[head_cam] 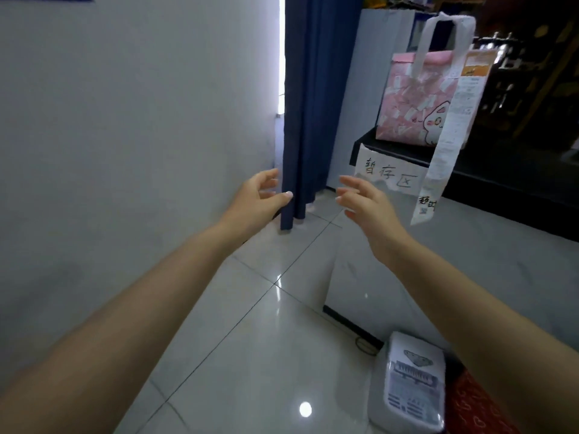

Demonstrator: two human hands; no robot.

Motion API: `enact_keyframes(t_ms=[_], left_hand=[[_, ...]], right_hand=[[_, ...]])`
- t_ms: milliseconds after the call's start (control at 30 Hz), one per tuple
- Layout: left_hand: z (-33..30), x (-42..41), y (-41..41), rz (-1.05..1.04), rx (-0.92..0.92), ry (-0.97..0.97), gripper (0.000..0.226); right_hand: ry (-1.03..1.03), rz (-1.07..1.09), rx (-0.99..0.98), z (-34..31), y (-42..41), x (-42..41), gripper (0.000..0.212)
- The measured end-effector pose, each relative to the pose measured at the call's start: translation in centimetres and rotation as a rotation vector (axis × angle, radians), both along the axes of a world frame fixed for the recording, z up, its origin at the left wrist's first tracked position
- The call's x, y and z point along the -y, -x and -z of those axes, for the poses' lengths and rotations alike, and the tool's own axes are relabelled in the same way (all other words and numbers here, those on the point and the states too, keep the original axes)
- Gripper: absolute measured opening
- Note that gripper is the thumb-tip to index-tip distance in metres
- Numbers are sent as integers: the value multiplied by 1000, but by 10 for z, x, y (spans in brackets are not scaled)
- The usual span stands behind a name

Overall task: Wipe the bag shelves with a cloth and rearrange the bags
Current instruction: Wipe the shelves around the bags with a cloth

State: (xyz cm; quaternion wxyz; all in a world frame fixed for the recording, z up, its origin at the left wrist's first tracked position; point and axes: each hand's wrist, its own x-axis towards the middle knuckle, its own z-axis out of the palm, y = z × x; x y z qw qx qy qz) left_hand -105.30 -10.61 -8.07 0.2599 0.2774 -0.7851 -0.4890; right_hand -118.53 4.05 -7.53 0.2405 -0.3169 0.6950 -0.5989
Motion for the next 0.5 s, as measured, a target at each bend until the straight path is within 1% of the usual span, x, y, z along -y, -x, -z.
enact_keyframes(t_ms=[67,200,333,500], left_hand=[[8,-15,-41,-81,-3,-24,64],[18,-46,-124,-247,26,-51,58],[24,-71,-212,-432,48,-69,57],[27,-100,-315,-651,29,-92,55]], right_hand=[[-22,-104,2,4,-27,-4,45],[-44,-273,12,12,-88,-7,42],[-65,-463,31,15,-155,-4,41],[-77,-657,61,18,-249,-1,36]])
